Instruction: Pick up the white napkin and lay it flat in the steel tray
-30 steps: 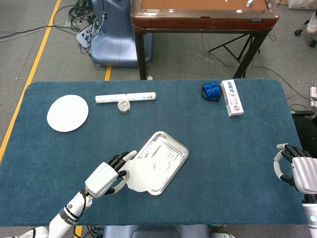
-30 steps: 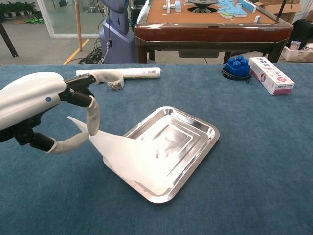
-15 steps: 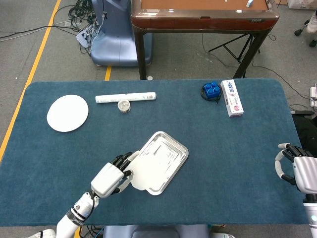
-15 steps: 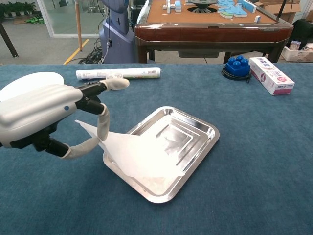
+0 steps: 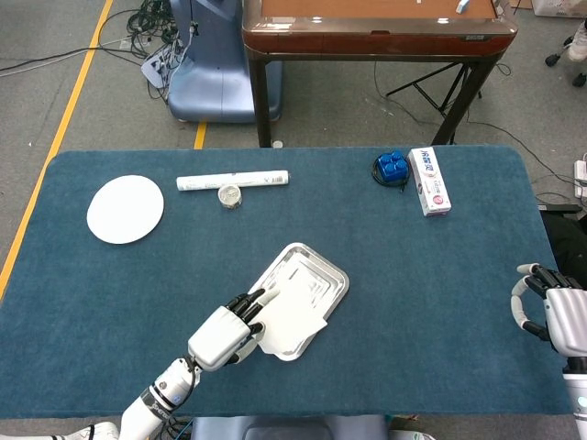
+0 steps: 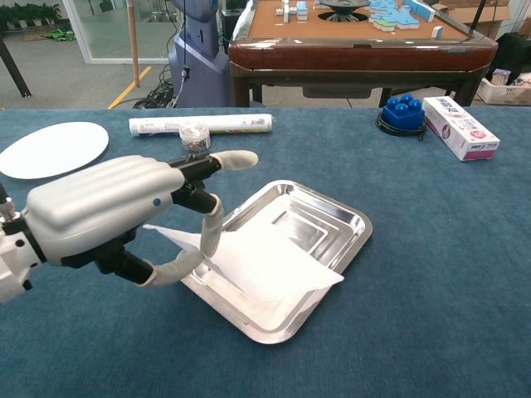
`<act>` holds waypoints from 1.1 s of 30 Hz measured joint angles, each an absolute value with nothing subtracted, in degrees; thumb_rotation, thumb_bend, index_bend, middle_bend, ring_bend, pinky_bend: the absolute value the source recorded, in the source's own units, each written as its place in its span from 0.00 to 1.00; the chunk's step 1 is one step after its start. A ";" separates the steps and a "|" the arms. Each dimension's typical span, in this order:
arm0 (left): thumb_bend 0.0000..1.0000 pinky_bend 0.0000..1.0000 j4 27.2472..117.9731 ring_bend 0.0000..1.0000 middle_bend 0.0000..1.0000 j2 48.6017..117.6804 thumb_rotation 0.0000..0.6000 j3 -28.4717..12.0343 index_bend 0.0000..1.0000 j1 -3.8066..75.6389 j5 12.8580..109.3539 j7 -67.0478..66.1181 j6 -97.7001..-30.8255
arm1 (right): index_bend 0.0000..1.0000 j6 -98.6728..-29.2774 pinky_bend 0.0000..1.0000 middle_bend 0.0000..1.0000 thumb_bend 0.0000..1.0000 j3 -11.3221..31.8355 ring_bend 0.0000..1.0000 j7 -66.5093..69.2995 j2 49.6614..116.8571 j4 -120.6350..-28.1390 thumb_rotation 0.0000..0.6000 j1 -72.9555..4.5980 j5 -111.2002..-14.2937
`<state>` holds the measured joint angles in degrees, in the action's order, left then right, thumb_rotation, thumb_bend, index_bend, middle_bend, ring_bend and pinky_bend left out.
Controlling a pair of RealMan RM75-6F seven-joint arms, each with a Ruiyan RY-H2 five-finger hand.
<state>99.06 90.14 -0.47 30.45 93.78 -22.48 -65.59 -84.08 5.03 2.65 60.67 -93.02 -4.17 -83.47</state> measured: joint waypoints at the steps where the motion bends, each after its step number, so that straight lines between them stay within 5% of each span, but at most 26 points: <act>1: 0.49 0.17 99.02 0.00 0.00 90.36 1.00 -0.45 0.64 30.63 93.75 -22.78 -65.32 | 0.59 -84.09 0.35 0.32 0.38 5.05 0.30 2.71 60.65 -93.02 1.00 -4.17 -83.45; 10: 0.48 0.17 97.24 0.00 0.00 92.12 1.00 -1.03 0.57 31.98 93.76 -22.94 -64.27 | 0.59 -83.91 0.35 0.32 0.38 5.06 0.30 2.88 60.58 -92.98 1.00 -4.21 -83.37; 24: 0.20 0.17 95.21 0.00 0.00 93.95 1.00 -1.36 0.23 32.86 93.73 -22.78 -64.44 | 0.59 -83.44 0.35 0.32 0.38 5.22 0.30 2.46 60.63 -92.87 1.00 -4.41 -82.85; 33: 0.17 0.17 95.17 0.00 0.00 94.47 1.00 -1.65 0.22 33.47 92.68 -23.68 -63.69 | 0.59 -83.44 0.35 0.32 0.38 5.34 0.30 2.90 60.51 -92.77 1.00 -4.38 -82.65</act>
<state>95.17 94.47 -1.65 33.47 92.68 -23.68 -63.69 -83.44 5.34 2.90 60.51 -92.77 -4.38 -82.65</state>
